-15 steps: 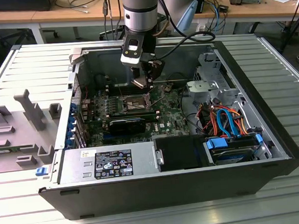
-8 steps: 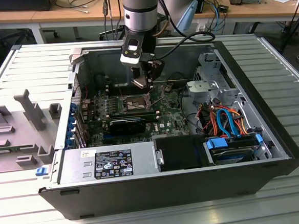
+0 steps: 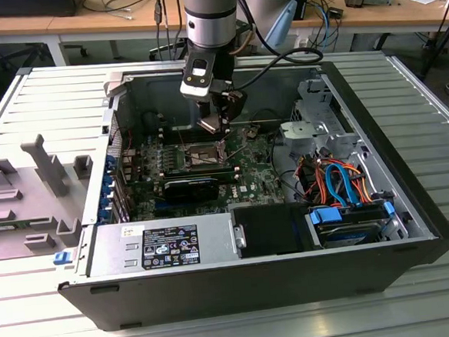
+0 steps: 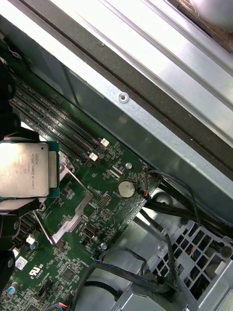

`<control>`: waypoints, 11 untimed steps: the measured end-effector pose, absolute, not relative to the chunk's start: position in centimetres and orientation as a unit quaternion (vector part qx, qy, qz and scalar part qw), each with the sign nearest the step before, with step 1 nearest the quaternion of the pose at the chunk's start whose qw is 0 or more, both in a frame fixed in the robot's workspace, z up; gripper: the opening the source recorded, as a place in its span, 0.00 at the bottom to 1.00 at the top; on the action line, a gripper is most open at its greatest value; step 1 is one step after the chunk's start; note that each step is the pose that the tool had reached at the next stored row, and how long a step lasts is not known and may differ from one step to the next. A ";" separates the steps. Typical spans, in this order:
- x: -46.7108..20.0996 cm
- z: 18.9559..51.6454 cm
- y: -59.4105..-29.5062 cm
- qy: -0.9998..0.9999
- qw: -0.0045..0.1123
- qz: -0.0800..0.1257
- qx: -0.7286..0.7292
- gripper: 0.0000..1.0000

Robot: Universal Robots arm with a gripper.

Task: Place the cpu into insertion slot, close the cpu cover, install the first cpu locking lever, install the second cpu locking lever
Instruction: 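Place the cpu into insertion slot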

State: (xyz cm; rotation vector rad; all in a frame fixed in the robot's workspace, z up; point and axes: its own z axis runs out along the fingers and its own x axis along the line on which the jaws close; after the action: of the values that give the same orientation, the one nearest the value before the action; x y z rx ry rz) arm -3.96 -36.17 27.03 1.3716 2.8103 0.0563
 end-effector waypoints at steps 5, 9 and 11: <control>-4.0 27.0 -36.2 0.898 0.007 0.018 0.441 0.55; -4.0 27.0 -36.2 0.897 0.007 0.018 0.442 0.55; -4.0 27.0 -36.2 0.896 0.007 0.018 0.443 0.55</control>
State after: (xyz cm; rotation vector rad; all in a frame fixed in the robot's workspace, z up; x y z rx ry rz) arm -3.96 -36.17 27.02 1.3846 2.8037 0.0563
